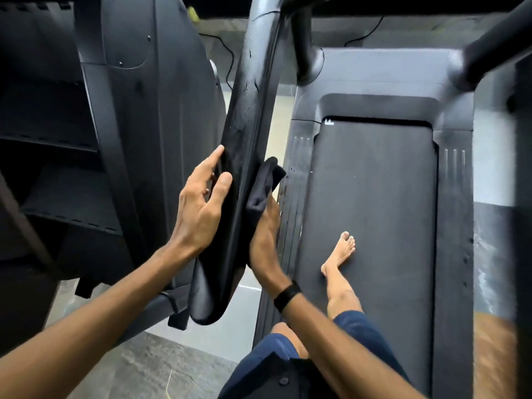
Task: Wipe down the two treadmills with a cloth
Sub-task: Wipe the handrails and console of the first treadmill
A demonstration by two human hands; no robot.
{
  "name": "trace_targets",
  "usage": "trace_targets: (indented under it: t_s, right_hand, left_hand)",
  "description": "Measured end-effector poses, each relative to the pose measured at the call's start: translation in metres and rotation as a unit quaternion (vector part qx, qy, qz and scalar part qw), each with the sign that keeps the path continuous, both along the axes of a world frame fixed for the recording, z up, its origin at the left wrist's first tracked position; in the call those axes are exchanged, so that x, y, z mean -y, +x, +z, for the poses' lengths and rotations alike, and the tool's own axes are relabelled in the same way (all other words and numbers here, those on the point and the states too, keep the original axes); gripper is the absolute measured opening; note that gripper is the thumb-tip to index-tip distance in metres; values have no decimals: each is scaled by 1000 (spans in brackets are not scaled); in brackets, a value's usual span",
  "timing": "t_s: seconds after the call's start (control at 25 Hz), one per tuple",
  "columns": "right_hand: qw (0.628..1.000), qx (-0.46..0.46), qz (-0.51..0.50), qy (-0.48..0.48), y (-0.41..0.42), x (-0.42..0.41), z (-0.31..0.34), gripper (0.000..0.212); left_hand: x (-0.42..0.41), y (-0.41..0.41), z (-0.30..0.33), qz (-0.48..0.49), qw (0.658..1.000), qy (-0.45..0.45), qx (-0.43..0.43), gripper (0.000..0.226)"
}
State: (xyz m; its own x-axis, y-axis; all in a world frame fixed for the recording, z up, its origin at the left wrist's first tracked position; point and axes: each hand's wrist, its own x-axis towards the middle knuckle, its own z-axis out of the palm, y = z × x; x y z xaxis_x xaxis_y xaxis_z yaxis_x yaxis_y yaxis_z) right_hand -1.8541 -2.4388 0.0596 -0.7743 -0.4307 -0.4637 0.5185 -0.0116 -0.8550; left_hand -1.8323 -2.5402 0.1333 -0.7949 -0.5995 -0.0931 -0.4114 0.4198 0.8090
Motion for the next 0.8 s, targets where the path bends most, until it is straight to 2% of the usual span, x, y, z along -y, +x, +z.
trace_targets:
  t_s: [0.04, 0.12, 0.24, 0.32, 0.52, 0.8]
  right_hand:
    - [999, -37, -2, 11, 25, -18, 17, 46]
    - [988, -143, 26, 47, 47, -31, 54, 50]
    - [977, -195, 29, 78, 11, -5, 59, 56]
    - [986, -156, -14, 51, -15, 7, 45, 63]
    - [997, -79, 21, 13, 15, -9, 24, 80]
    - [998, 37, -53, -9, 124, -41, 69, 58]
  left_hand:
    - [0, 1, -2, 0, 1000, 5, -10, 52]
    - [3, 3, -4, 3, 1000, 9, -21, 53]
    - [10, 9, -4, 30, 998, 33, -50, 51]
    - [7, 16, -1, 33, 996, 48, -69, 48]
    - [-11, 47, -1, 19, 998, 38, -51, 44]
    - [-3, 71, -8, 21, 998, 43, -27, 49]
